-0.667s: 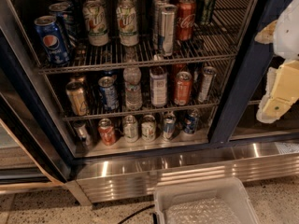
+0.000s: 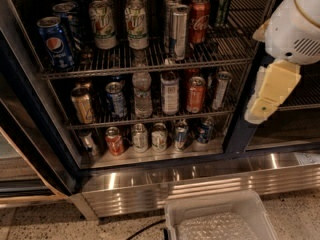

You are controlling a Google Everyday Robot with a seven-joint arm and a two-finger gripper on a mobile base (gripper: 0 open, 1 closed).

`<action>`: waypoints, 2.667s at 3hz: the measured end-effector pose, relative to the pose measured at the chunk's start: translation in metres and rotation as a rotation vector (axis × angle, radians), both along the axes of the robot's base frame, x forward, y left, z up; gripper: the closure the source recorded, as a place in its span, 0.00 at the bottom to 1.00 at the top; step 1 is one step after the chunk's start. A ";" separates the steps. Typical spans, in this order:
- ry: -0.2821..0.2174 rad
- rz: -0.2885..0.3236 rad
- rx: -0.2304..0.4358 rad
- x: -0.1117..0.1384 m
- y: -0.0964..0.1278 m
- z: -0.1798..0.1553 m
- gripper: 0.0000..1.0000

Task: Pick coke can from top shelf of fridge

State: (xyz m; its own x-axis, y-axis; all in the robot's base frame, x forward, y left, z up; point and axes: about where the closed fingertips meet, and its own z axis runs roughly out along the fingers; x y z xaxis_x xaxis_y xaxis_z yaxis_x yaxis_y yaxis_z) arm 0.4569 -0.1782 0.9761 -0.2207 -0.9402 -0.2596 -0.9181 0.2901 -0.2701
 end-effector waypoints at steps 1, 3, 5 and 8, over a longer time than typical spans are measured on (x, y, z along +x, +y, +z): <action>-0.079 0.025 0.065 0.019 0.015 0.008 0.00; -0.155 0.046 0.106 0.042 0.008 0.009 0.00; -0.210 0.067 0.200 0.079 -0.024 0.014 0.00; -0.245 0.050 0.269 0.098 -0.010 0.019 0.00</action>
Offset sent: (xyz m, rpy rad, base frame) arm 0.0664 0.0041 0.0022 0.1542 -0.2103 0.0595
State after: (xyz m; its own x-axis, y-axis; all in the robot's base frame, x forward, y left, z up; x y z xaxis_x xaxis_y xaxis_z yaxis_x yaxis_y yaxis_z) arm 0.5552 -0.1877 0.9954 -0.0769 -0.8389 -0.5389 -0.8505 0.3372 -0.4036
